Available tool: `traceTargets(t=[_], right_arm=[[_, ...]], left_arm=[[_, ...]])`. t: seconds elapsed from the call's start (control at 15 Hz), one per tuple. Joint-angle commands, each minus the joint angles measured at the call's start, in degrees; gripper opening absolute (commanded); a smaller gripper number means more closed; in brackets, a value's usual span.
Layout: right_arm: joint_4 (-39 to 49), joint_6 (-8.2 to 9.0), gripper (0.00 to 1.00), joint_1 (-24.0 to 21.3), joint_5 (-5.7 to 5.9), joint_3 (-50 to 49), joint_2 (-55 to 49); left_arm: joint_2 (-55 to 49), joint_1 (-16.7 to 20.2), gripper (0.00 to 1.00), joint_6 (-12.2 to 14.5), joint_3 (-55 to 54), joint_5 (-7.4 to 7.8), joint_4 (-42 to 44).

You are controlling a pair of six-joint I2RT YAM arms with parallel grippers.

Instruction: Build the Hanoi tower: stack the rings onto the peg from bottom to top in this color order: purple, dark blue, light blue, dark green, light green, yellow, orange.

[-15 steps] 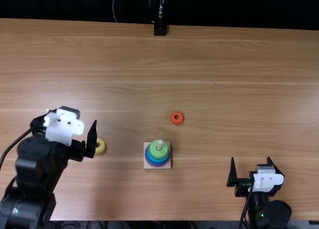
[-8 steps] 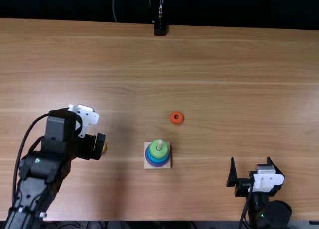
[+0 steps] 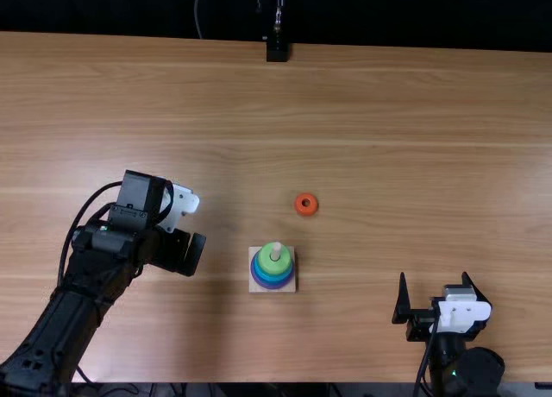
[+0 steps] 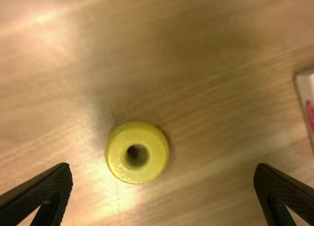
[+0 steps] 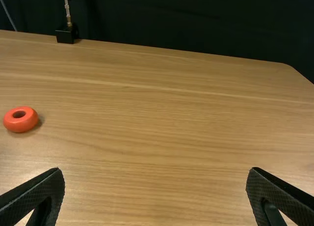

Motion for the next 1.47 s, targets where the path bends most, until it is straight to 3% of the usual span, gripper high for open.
traceTargets(t=[0.0, 0.47, 0.73, 1.33, 1.4], right_arm=[[-3.89, -0.12, 1.0, -0.41, 0.18, -4.38, -0.73], [-3.89, -0.12, 1.0, -0.41, 0.18, -4.38, -0.73], [-3.89, -0.12, 1.0, -0.41, 0.18, -4.38, -0.73], [-3.99, -0.12, 1.0, -0.41, 0.18, -4.38, -0.73], [-3.89, -0.12, 1.0, -0.41, 0.18, -4.38, -0.73]], left_arm=[[2.22, 0.38, 1.0, 0.68, 1.27, 1.44, -0.15], [6.0, 0.12, 1.0, 1.21, 1.18, 0.28, -0.15], [9.61, 0.38, 1.0, 1.11, 1.27, -2.78, -0.04], [10.4, 0.29, 1.0, 1.32, 1.97, -2.78, -0.04], [10.4, 0.29, 0.88, 1.32, 1.97, -2.78, 0.06]])
